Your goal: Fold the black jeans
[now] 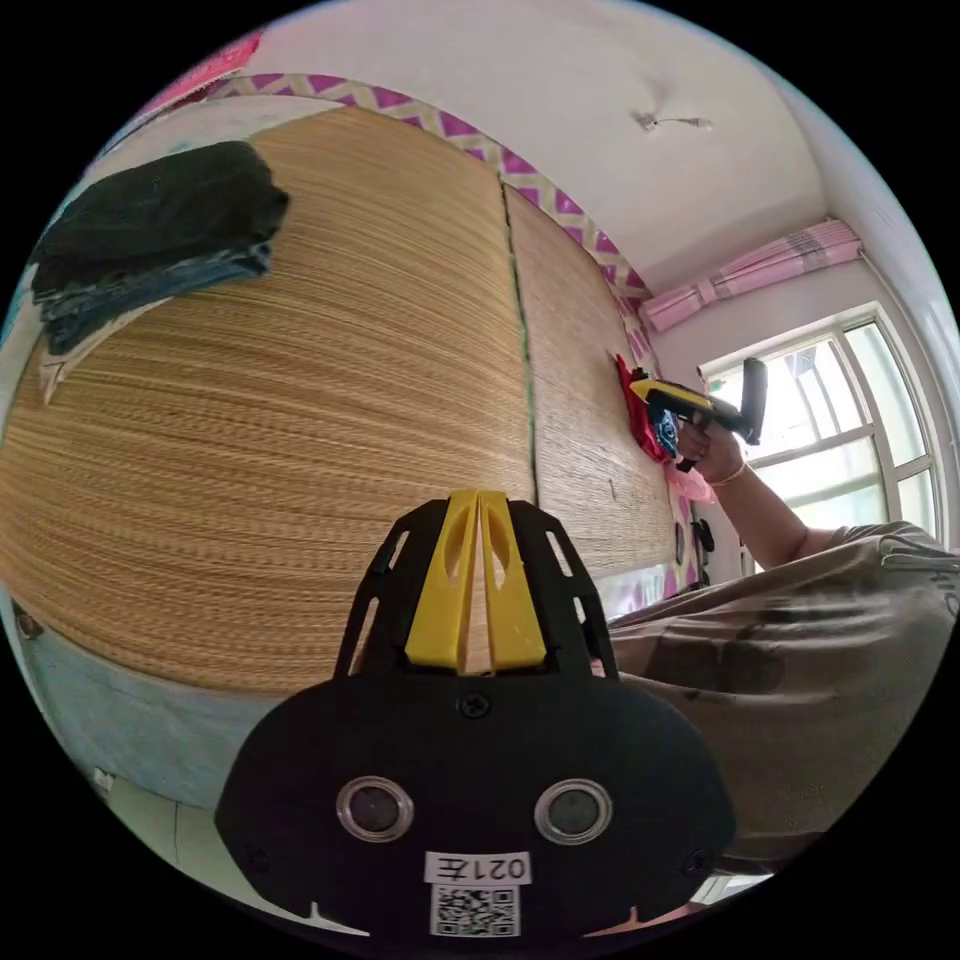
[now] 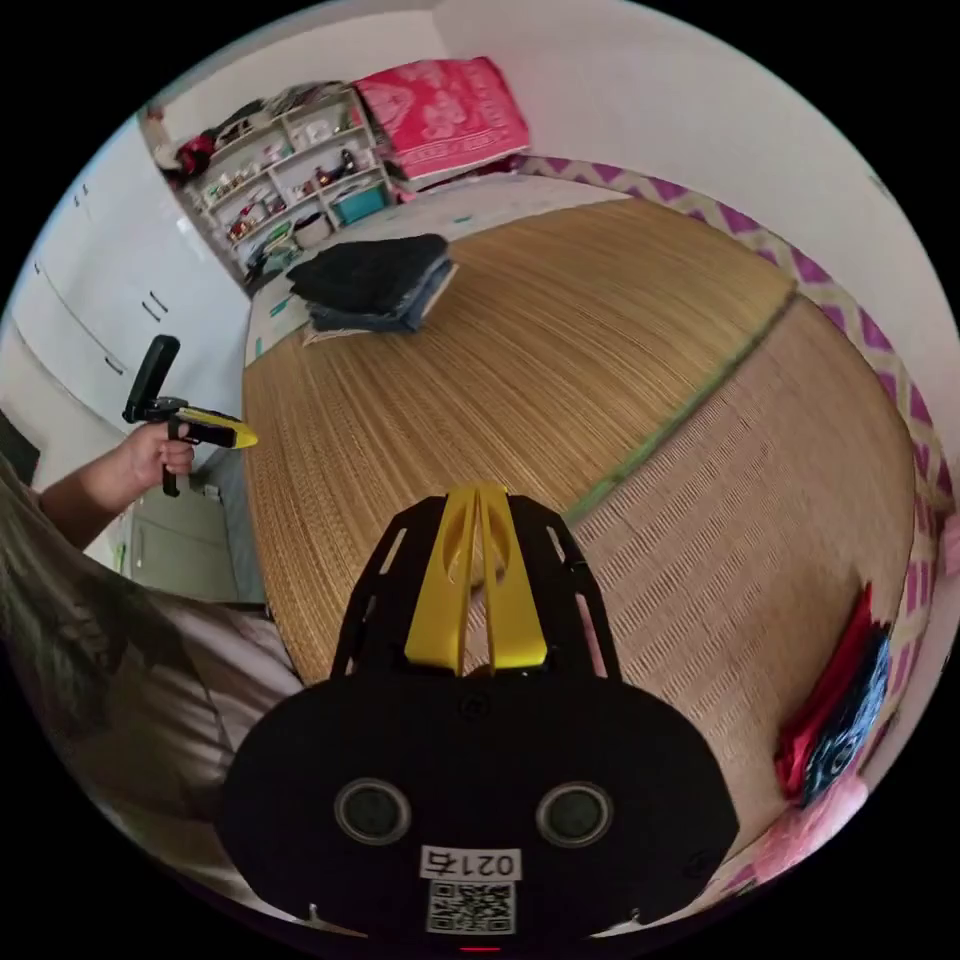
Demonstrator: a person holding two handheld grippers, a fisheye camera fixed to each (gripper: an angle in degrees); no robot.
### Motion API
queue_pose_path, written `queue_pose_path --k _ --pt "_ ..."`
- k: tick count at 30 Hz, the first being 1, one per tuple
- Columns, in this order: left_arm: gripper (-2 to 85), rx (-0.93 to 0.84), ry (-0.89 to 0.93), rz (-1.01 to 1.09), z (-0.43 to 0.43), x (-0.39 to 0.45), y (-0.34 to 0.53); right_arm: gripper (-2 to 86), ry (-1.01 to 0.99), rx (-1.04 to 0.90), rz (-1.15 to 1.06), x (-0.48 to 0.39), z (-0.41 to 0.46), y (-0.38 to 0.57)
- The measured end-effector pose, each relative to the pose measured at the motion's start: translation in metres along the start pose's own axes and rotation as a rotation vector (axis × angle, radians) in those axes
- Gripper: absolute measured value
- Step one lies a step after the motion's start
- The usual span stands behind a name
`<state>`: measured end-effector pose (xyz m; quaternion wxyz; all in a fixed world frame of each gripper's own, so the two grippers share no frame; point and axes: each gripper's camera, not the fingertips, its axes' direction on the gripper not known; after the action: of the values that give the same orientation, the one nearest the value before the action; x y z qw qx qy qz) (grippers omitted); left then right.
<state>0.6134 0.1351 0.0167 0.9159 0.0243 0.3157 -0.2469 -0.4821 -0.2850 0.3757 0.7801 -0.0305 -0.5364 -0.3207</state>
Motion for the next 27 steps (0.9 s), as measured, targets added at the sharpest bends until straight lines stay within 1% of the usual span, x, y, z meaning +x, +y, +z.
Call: queue_pose_path --k 2,3,5,6,8,10,12,14,17,20,23,25,27 --pt "-1.0 -0.002 -0.005 -0.005 -0.016 -0.035 0.012 -0.2 0.063 0.001 -0.118 -0.066 0.010 -0.074" --pt "-1.0 -0.006 -0.030 -0.004 -0.027 -0.053 0.020 0.1 0.087 0.007 -0.144 -0.081 0.012 -0.093" --pt "-1.0 0.013 -0.073 -0.007 -0.046 -0.078 0.034 3.3 0.134 0.041 -0.226 -0.137 0.017 -0.163" --pt "-1.0 0.030 -0.096 -0.019 -0.059 -0.092 0.044 4.2 0.133 0.052 -0.240 -0.149 0.017 -0.179" --pt "-1.0 0.063 -0.110 -0.041 -0.077 -0.112 0.060 6.7 0.116 0.061 -0.316 -0.197 0.021 -0.241" --pt "-1.0 0.100 -0.128 -0.061 -0.090 -0.135 0.083 7.2 0.086 0.071 -0.389 -0.233 0.026 -0.283" --pt "-1.0 0.109 -0.135 -0.086 -0.088 -0.154 0.102 8.3 0.065 0.065 -0.440 -0.267 0.031 -0.324" --pt "-1.0 0.117 -0.114 -0.125 -0.077 -0.173 0.125 10.7 0.081 0.113 -0.528 -0.310 0.037 -0.371" --pt "-1.0 0.131 -0.042 -0.210 -0.049 -0.201 0.167 13.2 0.101 0.112 -0.635 -0.354 0.055 -0.422" --pt "-1.0 0.135 -0.017 -0.277 -0.021 -0.214 0.208 12.9 0.142 0.056 -0.653 -0.381 0.076 -0.462" --pt "-0.9 0.139 0.010 -0.337 0.003 -0.223 0.244 12.0 0.248 0.043 -0.691 -0.400 0.090 -0.483" --pt "-0.9 0.142 0.027 -0.370 0.016 -0.227 0.265 11.6 0.328 0.079 -0.723 -0.407 0.093 -0.490" --pt "-0.9 0.148 0.018 -0.388 0.021 -0.229 0.278 11.0 0.330 0.079 -0.741 -0.409 0.093 -0.498"
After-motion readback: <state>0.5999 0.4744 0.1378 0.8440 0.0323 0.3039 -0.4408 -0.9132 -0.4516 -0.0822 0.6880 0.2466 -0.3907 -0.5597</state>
